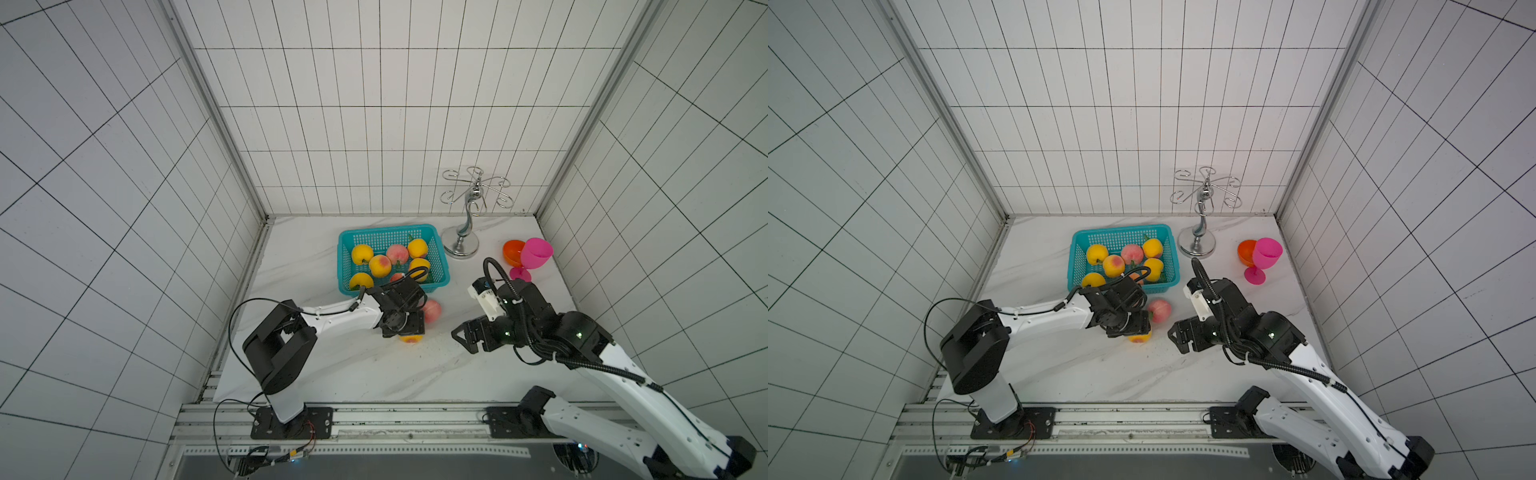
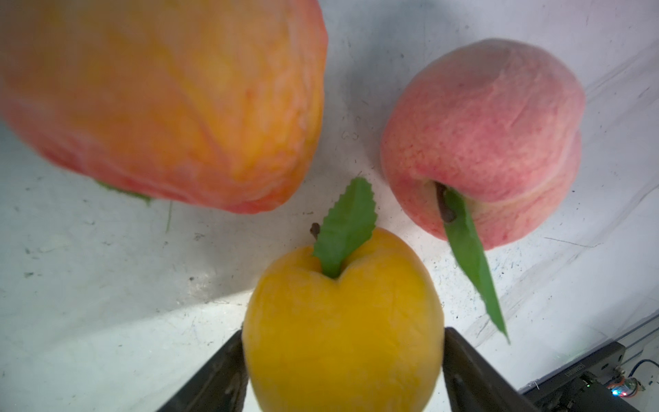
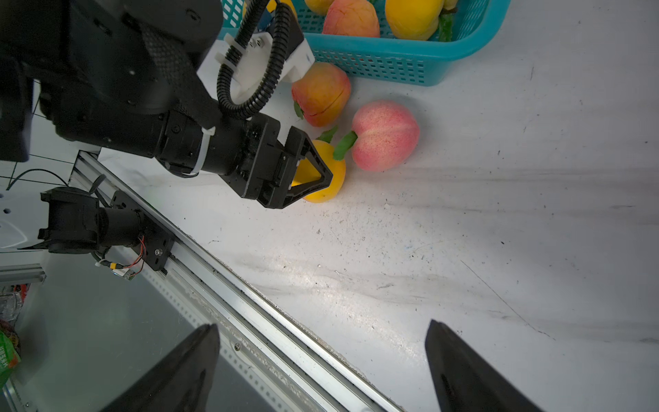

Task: Put the peaches into the basket
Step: Pick up the peach from the center of the board.

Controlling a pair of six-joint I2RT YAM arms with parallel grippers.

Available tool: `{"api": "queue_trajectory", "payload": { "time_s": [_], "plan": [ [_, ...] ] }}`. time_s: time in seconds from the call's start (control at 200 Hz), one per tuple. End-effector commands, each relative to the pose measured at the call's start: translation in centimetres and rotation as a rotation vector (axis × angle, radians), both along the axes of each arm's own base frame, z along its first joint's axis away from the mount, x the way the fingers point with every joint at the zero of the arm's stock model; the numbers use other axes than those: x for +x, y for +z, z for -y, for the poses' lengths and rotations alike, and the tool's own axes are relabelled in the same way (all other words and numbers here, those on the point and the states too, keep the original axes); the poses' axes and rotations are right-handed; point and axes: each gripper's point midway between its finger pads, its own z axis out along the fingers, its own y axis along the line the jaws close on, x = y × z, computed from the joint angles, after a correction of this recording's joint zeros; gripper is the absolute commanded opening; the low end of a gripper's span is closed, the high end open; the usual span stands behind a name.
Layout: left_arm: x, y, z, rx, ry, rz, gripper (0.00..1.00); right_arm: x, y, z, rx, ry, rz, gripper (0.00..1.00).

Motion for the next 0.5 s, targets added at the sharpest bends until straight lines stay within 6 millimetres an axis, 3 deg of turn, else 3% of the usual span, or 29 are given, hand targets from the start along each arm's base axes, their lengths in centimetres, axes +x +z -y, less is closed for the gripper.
{"api": "queue_trajectory", "payload": {
  "time_s": [0.0, 0.25, 0.495],
  "plan": [
    [-0.3, -0.6, -0.3, 0.011, 0.016, -0.001, 0.73, -0.7, -1.1, 0.8, -0.017, -0.023, -0.036, 0.94],
    [-0.5, 0.2, -0.5, 0.015, 0.019, 0.014, 0.70, -1.1, -1.2, 1.2, -0.009, -0.031, -0.033, 0.94],
    [-0.6, 3.3, -0.3, -0.016, 0.008, 0.052, 0.70, -0.9, -0.6, 1.2, -0.005, -0.035, -0.018, 0.94]
  ]
}}
